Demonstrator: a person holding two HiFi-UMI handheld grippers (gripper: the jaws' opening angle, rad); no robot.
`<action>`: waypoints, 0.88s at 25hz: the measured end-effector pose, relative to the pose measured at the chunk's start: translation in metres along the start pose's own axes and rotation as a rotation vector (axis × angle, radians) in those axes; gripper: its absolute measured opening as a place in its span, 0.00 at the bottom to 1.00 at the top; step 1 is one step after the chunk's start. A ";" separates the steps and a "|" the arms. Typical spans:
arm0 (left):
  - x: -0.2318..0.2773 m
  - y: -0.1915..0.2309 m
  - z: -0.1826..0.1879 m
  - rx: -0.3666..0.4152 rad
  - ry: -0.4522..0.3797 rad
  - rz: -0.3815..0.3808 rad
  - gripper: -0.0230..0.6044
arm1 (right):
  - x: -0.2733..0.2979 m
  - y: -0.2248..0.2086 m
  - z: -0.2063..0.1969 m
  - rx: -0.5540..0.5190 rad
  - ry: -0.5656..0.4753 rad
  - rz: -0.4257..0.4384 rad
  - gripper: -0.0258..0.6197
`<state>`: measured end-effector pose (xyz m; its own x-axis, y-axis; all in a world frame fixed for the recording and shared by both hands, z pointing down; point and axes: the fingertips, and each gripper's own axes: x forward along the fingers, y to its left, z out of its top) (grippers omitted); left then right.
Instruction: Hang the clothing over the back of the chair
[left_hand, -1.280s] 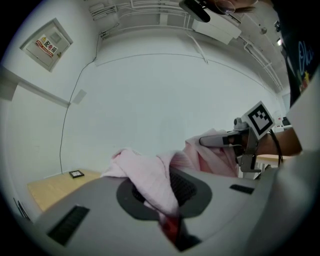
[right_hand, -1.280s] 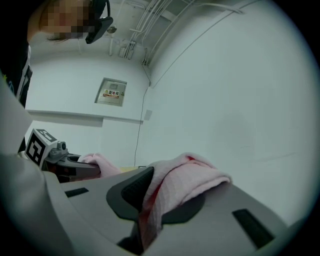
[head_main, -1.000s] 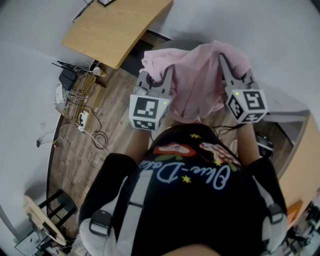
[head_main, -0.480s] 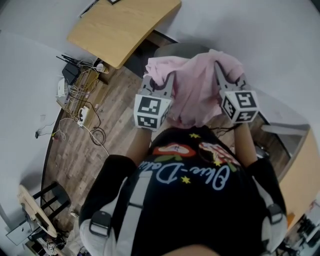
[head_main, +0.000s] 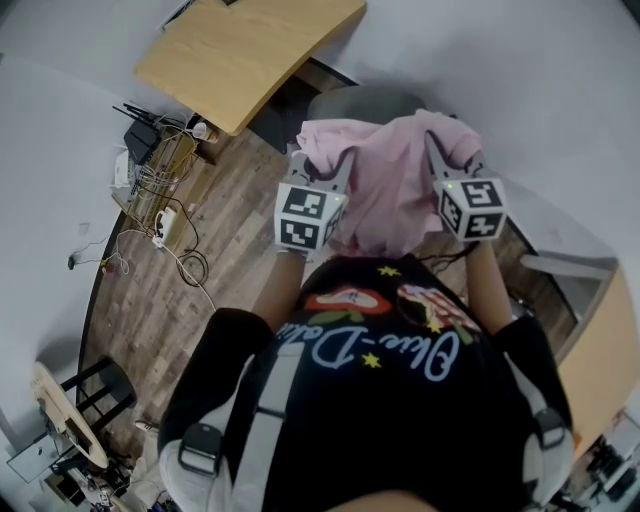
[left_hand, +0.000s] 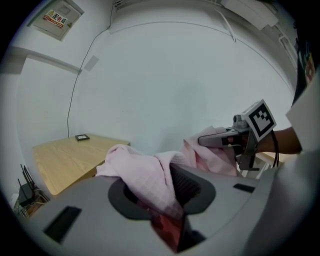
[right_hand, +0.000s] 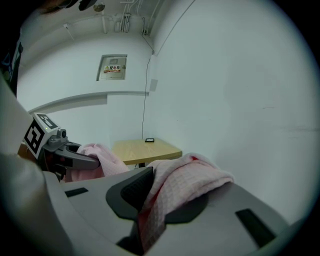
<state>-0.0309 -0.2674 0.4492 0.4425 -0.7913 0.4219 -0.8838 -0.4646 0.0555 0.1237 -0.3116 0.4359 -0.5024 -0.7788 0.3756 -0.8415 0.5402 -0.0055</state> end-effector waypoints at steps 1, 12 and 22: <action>0.002 0.000 -0.003 -0.004 0.010 -0.002 0.18 | 0.001 -0.001 -0.003 -0.001 0.012 0.001 0.11; 0.021 -0.007 -0.039 -0.048 0.112 -0.040 0.26 | 0.012 -0.012 -0.040 0.003 0.139 0.021 0.19; 0.023 -0.010 -0.078 -0.106 0.265 -0.119 0.39 | 0.017 -0.014 -0.070 -0.029 0.258 0.029 0.22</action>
<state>-0.0233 -0.2498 0.5288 0.5012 -0.5960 0.6274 -0.8451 -0.4929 0.2069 0.1404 -0.3103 0.5071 -0.4557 -0.6582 0.5993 -0.8196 0.5730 0.0061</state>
